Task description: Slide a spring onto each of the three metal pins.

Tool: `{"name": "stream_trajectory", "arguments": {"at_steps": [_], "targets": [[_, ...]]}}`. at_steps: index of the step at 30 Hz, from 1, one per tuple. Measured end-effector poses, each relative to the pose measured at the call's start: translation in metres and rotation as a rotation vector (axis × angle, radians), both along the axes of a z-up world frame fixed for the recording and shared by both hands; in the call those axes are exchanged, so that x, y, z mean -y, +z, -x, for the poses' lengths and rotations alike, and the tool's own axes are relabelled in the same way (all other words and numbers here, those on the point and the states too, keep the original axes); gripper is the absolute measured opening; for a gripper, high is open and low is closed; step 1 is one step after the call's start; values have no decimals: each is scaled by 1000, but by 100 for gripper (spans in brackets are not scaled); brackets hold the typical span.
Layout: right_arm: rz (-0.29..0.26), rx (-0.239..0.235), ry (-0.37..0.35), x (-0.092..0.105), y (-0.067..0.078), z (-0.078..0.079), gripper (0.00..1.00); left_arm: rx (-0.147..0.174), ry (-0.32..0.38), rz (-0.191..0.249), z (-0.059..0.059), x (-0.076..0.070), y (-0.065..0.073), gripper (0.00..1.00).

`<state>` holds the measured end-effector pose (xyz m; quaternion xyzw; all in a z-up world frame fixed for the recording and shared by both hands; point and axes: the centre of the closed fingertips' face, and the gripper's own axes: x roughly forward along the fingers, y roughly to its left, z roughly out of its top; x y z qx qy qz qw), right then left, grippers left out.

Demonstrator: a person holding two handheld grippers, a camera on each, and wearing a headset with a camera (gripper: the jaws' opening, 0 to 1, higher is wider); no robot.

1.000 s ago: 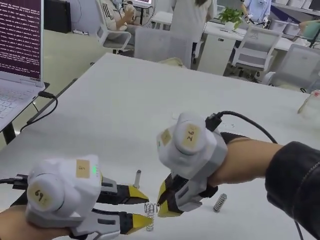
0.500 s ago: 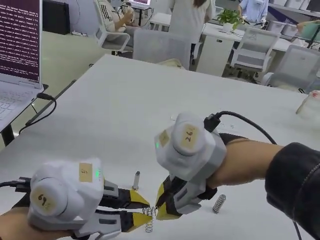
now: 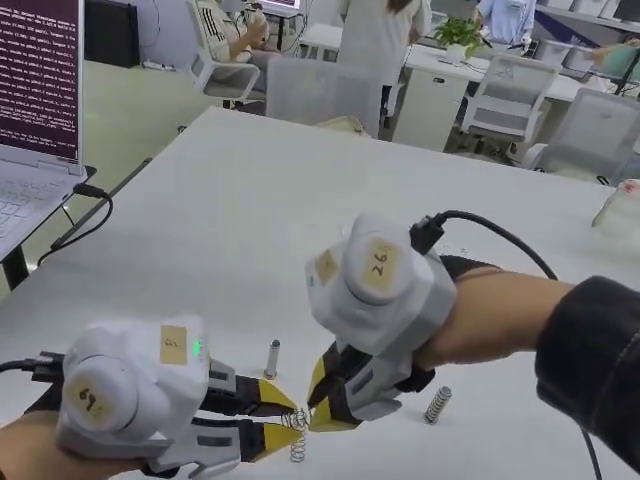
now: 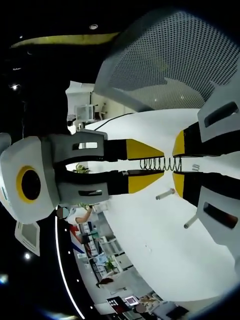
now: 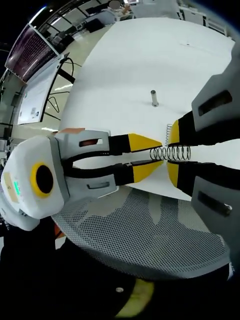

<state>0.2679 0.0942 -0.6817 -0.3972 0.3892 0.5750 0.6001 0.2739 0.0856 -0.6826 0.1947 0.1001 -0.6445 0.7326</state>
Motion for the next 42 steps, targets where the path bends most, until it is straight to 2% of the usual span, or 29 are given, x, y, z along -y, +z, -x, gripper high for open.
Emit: {"name": "stream_trajectory", "arguments": {"at_steps": [4,10,11,19,26,31,33,37,42], "targets": [[-21,-5,2,-3,6,2,8,-1,-6,1,1,0,1,2],[-28,-3,7,-3,6,2,8,-1,-13,6,2,0,2,2],[-32,-8,7,-3,6,3,8,-13,-16,7,3,0,2,1],[-71,-10,-3,0,7,2,10,-24,-13,21,2,-2,4,1],[-133,-24,-30,1,6,2,11,-31,-9,45,2,-3,8,1],[-214,-43,-69,-3,10,2,9,-33,-8,57,2,-3,11,1],[-225,-46,-76,-3,11,2,9,-36,-6,64,2,-2,12,1],[-238,-49,-88,-4,15,1,8,-39,-3,74,2,-2,13,1],[-220,-34,-75,-9,21,2,8,-43,-3,80,2,-1,14,2]]}}
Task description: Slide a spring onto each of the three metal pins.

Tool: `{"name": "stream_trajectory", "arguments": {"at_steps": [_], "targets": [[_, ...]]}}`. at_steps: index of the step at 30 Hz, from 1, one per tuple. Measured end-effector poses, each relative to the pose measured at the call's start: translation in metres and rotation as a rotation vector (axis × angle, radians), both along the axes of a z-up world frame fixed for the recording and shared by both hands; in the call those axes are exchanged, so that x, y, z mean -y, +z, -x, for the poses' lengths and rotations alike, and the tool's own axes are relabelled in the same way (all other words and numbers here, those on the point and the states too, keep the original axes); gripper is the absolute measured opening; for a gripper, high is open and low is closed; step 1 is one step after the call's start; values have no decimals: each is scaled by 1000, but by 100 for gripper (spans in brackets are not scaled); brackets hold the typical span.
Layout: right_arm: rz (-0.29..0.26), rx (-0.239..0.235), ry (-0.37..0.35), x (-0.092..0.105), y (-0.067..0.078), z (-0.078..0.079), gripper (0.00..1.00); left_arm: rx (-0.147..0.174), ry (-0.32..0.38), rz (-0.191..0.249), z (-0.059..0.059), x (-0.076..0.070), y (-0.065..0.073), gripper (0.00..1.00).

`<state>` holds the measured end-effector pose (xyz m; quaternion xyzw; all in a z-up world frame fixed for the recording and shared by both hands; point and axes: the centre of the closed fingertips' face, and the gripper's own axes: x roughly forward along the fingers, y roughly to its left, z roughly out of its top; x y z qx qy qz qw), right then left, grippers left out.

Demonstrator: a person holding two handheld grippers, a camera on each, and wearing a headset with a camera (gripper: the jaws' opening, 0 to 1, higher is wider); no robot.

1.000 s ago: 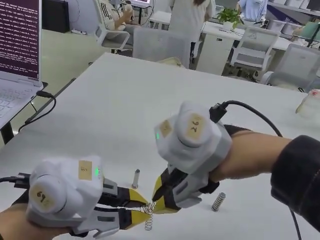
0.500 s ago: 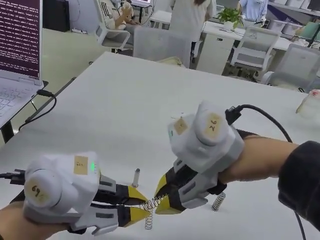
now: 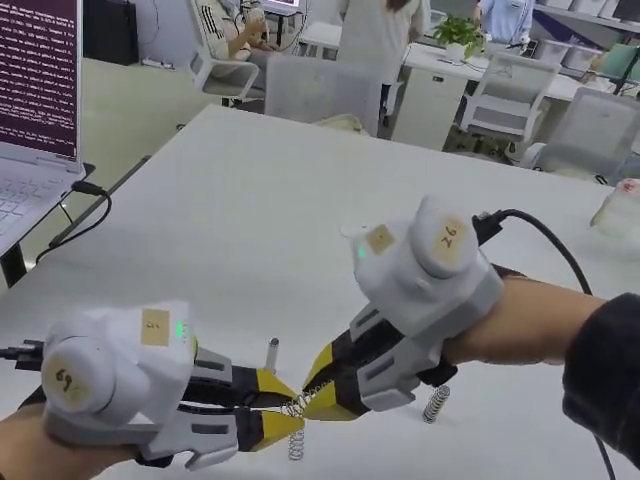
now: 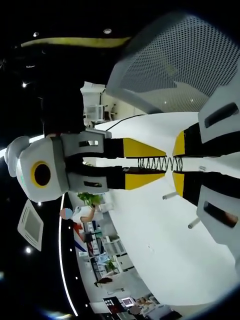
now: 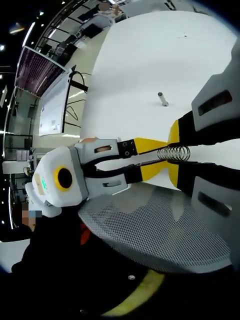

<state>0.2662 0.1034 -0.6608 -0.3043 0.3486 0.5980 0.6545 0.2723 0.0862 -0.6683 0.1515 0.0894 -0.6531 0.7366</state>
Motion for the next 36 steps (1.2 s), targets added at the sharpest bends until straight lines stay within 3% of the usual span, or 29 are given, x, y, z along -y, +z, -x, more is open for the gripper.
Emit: {"name": "stream_trajectory", "arguments": {"at_steps": [12,36], "targets": [[101,4,35,0,0,0,8,-5,-4,-4,1,3,-1,2],[155,5,58,1,-2,1,8,7,-21,-16,2,9,-4,2]]}}
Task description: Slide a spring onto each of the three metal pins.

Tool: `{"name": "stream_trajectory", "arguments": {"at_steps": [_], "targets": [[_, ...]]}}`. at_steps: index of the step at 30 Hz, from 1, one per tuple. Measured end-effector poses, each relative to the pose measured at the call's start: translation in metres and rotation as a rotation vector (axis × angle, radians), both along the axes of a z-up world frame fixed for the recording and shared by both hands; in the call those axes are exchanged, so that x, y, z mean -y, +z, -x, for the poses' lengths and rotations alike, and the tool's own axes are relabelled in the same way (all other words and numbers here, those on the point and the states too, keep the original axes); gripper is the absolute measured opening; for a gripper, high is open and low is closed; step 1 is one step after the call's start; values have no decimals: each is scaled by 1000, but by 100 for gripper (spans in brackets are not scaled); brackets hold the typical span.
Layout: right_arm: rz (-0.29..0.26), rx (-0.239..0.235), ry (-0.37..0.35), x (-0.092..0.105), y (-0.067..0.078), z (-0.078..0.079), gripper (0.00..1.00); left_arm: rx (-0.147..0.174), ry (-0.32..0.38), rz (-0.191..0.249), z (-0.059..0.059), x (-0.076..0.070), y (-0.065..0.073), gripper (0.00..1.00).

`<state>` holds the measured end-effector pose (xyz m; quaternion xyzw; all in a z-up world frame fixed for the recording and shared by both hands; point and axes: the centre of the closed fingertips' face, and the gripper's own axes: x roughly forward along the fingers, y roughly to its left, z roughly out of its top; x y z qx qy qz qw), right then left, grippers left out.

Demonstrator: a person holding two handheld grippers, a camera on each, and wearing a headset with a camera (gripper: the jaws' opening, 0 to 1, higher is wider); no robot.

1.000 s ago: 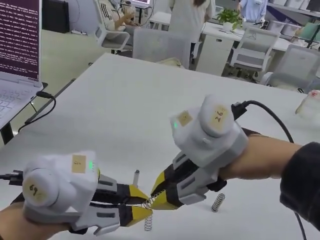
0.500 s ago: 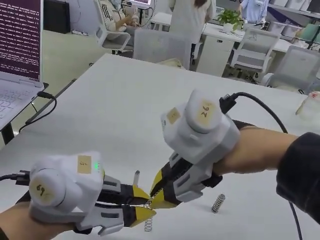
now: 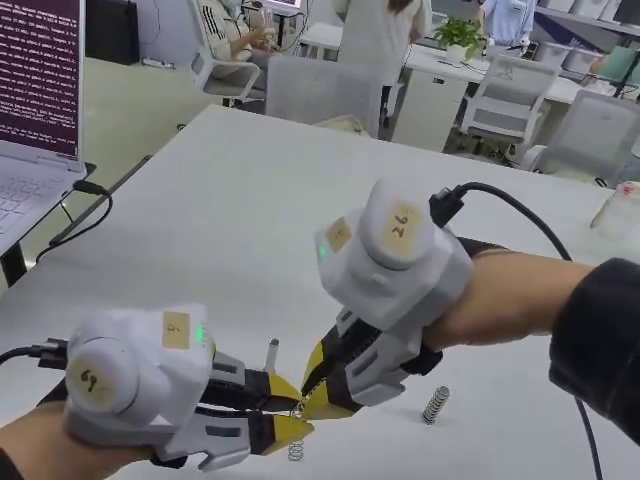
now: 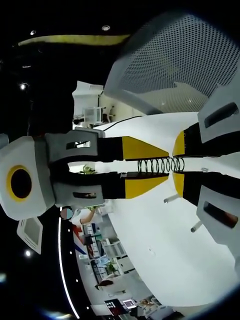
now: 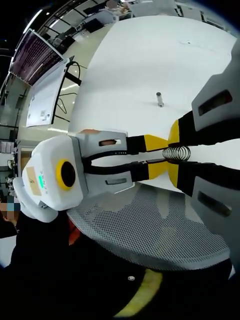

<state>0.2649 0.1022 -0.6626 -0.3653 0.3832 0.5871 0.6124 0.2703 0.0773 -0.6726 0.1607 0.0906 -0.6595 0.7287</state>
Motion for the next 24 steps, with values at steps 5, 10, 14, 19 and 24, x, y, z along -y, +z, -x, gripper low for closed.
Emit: {"name": "stream_trajectory", "arguments": {"at_steps": [5,10,14,19,24], "targets": [[4,2,-6,1,1,-2,8,-10,15,19,-2,1,1,3],[23,-1,-4,4,0,-3,8,-7,17,2,-2,0,-2,4],[44,6,-14,14,1,-9,8,-27,41,-6,-7,-3,-3,12],[71,21,-42,31,6,-19,8,-27,55,-2,-8,-9,-2,12],[95,29,-76,50,9,-28,8,-43,80,0,-12,-17,-5,16]]}}
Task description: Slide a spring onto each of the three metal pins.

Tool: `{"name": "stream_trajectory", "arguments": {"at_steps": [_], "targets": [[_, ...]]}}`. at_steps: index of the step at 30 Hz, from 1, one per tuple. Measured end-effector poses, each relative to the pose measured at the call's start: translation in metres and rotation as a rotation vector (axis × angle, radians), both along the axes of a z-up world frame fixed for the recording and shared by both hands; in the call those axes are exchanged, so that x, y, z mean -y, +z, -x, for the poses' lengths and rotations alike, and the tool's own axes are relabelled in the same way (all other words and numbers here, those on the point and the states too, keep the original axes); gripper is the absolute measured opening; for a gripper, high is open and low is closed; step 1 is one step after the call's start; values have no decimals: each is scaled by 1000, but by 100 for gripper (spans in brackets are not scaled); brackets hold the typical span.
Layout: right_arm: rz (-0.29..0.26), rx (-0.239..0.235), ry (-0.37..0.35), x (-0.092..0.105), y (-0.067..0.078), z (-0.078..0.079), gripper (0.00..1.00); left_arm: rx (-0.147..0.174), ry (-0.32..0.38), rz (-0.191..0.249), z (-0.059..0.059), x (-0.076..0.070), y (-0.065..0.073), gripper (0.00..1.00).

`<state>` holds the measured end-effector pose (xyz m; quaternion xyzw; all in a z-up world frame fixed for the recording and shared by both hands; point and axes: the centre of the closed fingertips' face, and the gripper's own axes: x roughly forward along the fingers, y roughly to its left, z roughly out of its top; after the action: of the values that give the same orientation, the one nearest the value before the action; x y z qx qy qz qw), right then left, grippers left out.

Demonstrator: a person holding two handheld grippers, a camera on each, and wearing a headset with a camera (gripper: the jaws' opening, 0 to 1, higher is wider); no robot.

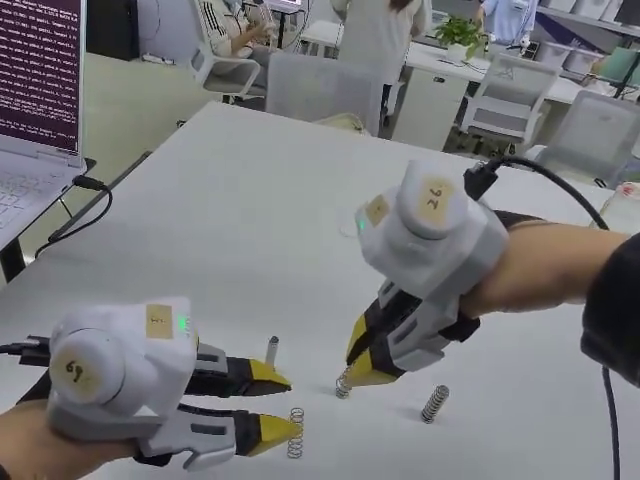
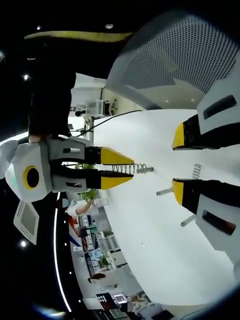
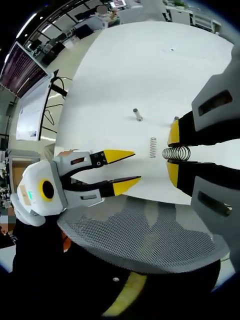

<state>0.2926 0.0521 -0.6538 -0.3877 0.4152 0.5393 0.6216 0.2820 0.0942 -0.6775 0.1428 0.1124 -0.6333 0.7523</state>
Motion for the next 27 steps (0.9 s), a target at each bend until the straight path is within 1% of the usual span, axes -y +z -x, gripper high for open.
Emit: {"name": "stream_trajectory", "arguments": {"at_steps": [3,6,8,11,13,14,15,17,19,22,24,27], "targets": [[6,7,-23,9,1,-5,8,-10,20,4,-3,-5,-1,23],[15,19,-45,18,2,-11,8,-17,44,3,-7,-11,-3,27],[14,21,-55,22,2,-14,8,-25,63,3,-10,-15,-4,34],[26,27,-62,26,1,-17,8,-23,83,-1,-13,-20,-7,38],[29,27,-65,27,0,-19,8,-34,103,0,-15,-22,-8,46],[29,27,-69,27,-1,-20,8,-45,117,1,-16,-25,-10,49],[30,26,-72,28,-1,-21,8,-47,131,-3,-18,-27,-11,53],[35,30,-73,29,-2,-22,8,-46,151,-9,-21,-31,-13,57],[34,27,-76,28,-3,-24,8,-54,172,0,-23,-35,-14,61],[39,29,-80,29,-6,-28,8,-40,204,3,-27,-42,-15,64],[38,25,-89,31,-8,-32,8,-39,217,7,-28,-45,-15,67],[51,28,-95,33,-12,-37,8,-31,238,6,-30,-51,-18,71]]}}
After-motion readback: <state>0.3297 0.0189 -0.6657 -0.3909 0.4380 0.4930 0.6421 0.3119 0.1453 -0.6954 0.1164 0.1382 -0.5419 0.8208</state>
